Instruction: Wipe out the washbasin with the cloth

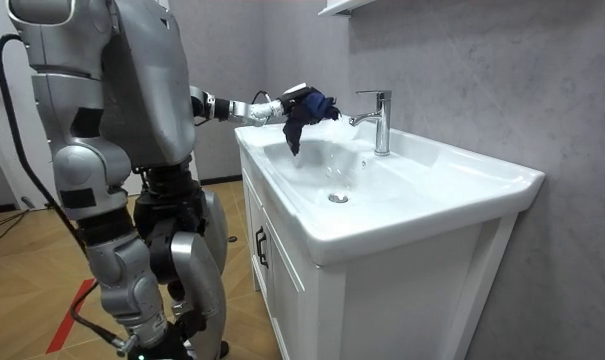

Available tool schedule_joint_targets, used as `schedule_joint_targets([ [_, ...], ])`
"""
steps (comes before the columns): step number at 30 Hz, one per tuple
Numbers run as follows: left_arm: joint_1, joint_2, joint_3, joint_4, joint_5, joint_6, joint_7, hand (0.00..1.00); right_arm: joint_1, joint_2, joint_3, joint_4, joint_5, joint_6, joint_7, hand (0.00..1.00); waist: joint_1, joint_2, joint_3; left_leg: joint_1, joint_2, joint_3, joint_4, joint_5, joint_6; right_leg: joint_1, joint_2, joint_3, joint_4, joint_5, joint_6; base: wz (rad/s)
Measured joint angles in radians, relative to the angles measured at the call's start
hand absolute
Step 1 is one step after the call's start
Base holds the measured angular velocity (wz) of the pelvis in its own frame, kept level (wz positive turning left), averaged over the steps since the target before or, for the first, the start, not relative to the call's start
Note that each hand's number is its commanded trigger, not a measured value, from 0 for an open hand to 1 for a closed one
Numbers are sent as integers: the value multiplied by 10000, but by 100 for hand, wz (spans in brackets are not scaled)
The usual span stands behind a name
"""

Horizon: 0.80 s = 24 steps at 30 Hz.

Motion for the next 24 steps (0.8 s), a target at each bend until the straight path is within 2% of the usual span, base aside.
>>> schedule_joint_targets([
  [3, 159, 1, 218, 75, -10, 28, 13, 100, 46, 1, 1, 6, -81, 27, -110, 0, 9, 0, 6, 49, 0, 2, -16, 0, 0, 144, -2, -19, -8, 6, 2, -1],
  [8, 615, 1, 569, 75, -12, 158, 124, 100, 222, -1, -1, -13, -82, 210, -214, 0, 248, 1, 8, 195, -4, -1, -35, 0, 0, 303, -17, -39, -35, 3, 7, 3],
  [12, 649, 7, 973, 96, -9, 284, 350, 100, 181, -7, -9, -50, -238, 211, -282, 0, 288, 55, 30, 198, -11, -55, -28, -1, 0, 306, -36, -82, -29, -2, 15, 8],
  [17, 885, 7, 1418, 236, -18, 524, 412, 100, 180, -55, -130, -112, -875, 423, -323, 0, 301, 195, 14, 180, -20, -106, -22, -1, 1, 287, -52, -130, 25, -34, 36, 5],
  [24, 1154, 5, 1606, 234, -17, 578, 412, 100, 192, -59, -196, -166, -1263, 551, -399, 0, 516, 224, -27, -8, -33, -115, 38, -1, 3, -27, -85, -146, 351, -146, -13, 0],
])
